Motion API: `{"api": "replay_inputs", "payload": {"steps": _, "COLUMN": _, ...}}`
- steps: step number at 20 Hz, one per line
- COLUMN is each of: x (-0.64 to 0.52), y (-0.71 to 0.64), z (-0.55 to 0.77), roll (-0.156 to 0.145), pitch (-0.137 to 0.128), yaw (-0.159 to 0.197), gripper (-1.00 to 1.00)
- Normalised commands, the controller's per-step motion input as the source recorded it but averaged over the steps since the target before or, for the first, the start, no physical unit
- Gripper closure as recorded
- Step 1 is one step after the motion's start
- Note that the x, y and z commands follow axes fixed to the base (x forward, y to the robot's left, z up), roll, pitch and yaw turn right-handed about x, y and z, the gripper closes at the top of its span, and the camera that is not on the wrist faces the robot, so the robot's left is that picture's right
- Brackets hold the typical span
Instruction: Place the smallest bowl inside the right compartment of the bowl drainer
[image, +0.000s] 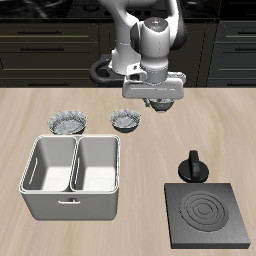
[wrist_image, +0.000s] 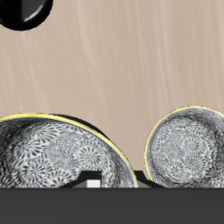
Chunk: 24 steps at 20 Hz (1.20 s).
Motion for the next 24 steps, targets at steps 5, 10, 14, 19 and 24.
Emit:
{"api": "replay_inputs", "payload": {"steps": 5, "x": 0.05, "y": -0.27, "z": 0.51, "roll": -0.010, "pitch": -0.050, "yaw": 0.016, "gripper": 1.00}}
{"api": "replay_inputs", "payload": {"steps": 10, "x": 0.12, "y": -0.30, "z": 0.37, "roll": -0.005, "pitch": 0.011, "yaw": -0.007, "gripper": 1.00}}
{"api": "replay_inputs", "payload": {"steps": 14, "x": 0.15, "y": -0.36, "z": 0.34, "roll": -0.029, "pitch": -0.002, "yaw": -0.013, "gripper": 1.00}}
{"api": "replay_inputs", "payload": {"steps": 19, "x": 0.15, "y": -0.47, "z": 0.39, "roll": -0.025, "pitch": 0.001, "yaw": -0.031, "gripper": 1.00}}
{"api": "replay_inputs", "payload": {"steps": 24, "x": 0.14, "y": -0.47, "z": 0.29, "roll": -0.023, "pitch": 0.010, "yaw": -0.001, "gripper": 1.00}}
